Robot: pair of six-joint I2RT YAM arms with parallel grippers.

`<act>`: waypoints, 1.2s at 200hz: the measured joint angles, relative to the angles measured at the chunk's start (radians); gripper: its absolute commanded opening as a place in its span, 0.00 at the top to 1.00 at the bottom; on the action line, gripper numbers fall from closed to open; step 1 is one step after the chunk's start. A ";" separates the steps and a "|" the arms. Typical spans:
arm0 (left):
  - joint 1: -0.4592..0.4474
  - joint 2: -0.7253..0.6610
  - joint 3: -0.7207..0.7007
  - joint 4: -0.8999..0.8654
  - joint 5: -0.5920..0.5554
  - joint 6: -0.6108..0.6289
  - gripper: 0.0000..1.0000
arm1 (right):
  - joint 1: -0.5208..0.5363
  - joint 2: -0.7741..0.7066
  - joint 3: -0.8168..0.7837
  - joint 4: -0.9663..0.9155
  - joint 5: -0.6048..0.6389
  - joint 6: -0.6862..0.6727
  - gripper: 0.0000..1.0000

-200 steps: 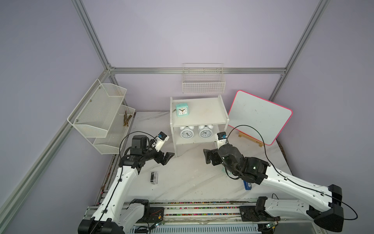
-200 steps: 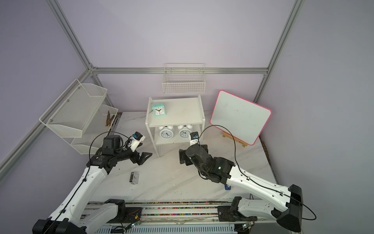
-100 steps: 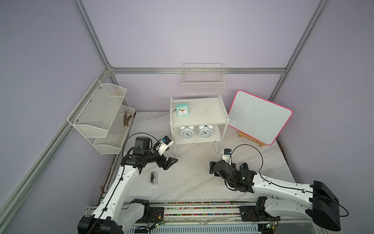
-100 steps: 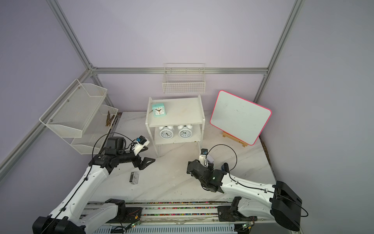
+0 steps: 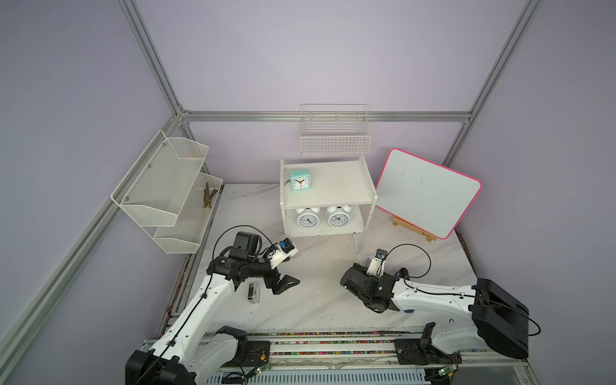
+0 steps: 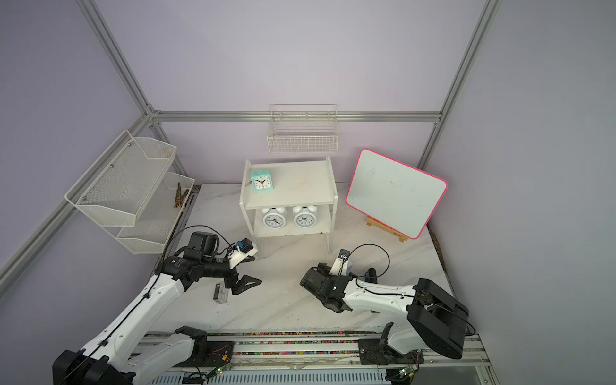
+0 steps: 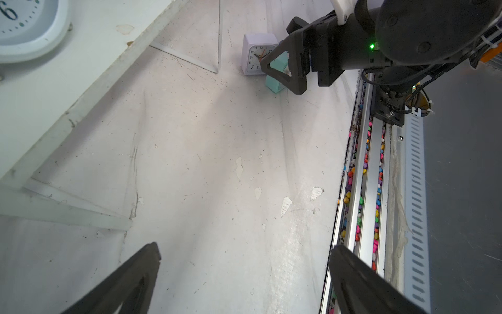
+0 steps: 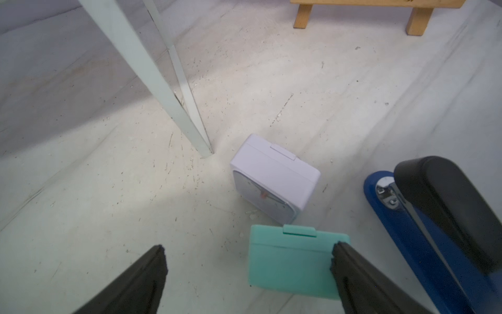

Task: Place the alarm clocks on the shelf by style
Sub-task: Pick up the alarm from the center of the board.

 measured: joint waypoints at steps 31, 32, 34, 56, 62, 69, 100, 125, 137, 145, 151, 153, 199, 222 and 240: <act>-0.005 0.000 -0.002 -0.003 0.000 0.010 0.00 | 0.000 0.002 0.000 -0.009 0.012 0.018 0.01; -0.005 0.000 -0.002 -0.003 0.000 0.010 0.00 | 0.000 0.002 0.000 -0.009 0.012 0.018 0.01; -0.005 0.000 -0.002 -0.003 0.000 0.010 0.00 | 0.000 0.001 0.000 -0.009 0.011 0.018 0.01; -0.006 0.002 -0.002 -0.003 0.000 0.013 0.00 | 0.000 -0.024 -0.001 -0.018 0.010 0.018 0.01; -0.006 0.003 -0.002 -0.003 0.001 0.015 0.00 | 0.000 -0.036 -0.001 -0.021 0.010 0.016 0.01; -0.006 0.005 -0.002 -0.003 0.001 0.017 0.00 | 0.000 -0.052 -0.001 -0.024 0.010 0.012 0.01; -0.010 0.018 -0.002 -0.003 0.001 0.019 0.00 | 0.000 -0.113 -0.001 -0.053 0.017 0.000 0.01; -0.011 0.023 -0.004 -0.003 0.000 0.021 0.00 | 0.000 -0.140 -0.009 -0.076 0.031 0.007 0.01; -0.012 0.024 -0.005 -0.003 0.000 0.024 0.00 | 0.000 -0.142 -0.021 -0.081 0.033 0.016 0.01; -0.012 0.024 -0.005 -0.003 0.000 0.028 0.00 | 0.000 -0.141 -0.031 -0.083 0.032 0.023 0.01; -0.012 0.024 -0.005 -0.003 0.000 0.030 0.00 | -0.001 -0.140 -0.040 -0.087 0.032 0.029 0.00; -0.012 0.024 -0.005 -0.003 0.000 0.032 0.00 | -0.001 -0.140 -0.043 -0.088 0.032 0.031 0.01; -0.013 0.026 -0.005 -0.003 0.000 0.036 0.00 | -0.002 -0.068 -0.086 -0.071 0.011 0.049 0.00; -0.014 0.026 -0.005 -0.003 -0.001 0.036 0.00 | -0.010 -0.022 -0.086 -0.035 -0.002 0.045 0.01; -0.018 0.026 -0.005 -0.003 -0.002 0.036 0.00 | -0.016 0.013 -0.086 -0.010 -0.005 0.042 0.05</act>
